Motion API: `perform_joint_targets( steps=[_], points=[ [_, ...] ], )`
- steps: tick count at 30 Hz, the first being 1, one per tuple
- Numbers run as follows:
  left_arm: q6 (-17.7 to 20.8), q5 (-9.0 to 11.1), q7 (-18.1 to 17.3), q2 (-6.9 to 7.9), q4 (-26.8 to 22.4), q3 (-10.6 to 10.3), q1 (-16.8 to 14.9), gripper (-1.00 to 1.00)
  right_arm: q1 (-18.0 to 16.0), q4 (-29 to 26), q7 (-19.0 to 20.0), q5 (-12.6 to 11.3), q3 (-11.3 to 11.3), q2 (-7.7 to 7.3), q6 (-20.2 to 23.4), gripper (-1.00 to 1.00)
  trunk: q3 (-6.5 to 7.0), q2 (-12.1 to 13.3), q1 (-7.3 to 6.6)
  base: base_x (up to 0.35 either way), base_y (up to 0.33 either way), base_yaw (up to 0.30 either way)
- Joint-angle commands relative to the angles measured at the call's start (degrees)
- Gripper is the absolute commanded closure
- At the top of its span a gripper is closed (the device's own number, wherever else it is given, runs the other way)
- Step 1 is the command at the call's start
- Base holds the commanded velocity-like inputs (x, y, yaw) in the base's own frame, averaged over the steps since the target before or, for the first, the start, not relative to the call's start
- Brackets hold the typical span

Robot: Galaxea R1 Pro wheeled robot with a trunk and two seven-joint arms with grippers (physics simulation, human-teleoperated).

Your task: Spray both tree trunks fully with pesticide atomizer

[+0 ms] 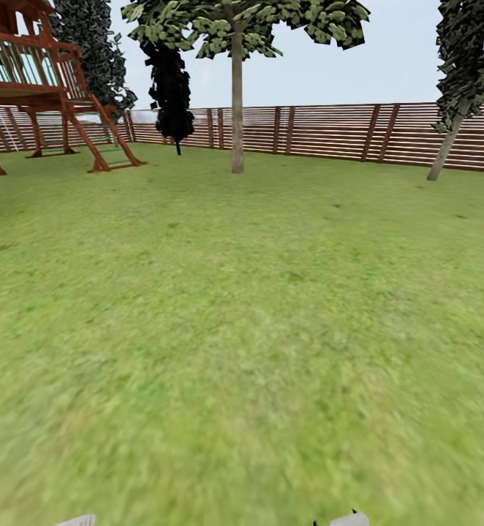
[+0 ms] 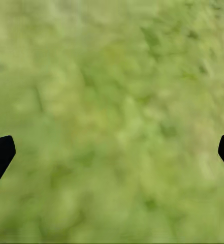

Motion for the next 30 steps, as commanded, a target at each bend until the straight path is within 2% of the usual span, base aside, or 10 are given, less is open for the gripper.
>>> perform_joint_targets(
  steps=[1,30],
  points=[
    [0.0,0.0,0.0,0.0,0.0,0.0,0.0,1.0,0.0,0.0,0.0,0.0,0.0,0.0,0.0,-1.0,0.0,0.0,0.0,0.337,-0.095,0.0],
    [0.0,0.0,0.0,0.0,0.0,0.0,0.0,1.0,0.0,0.0,0.0,0.0,0.0,0.0,0.0,-1.0,0.0,0.0,0.0,0.337,-0.095,0.0]
  ],
)
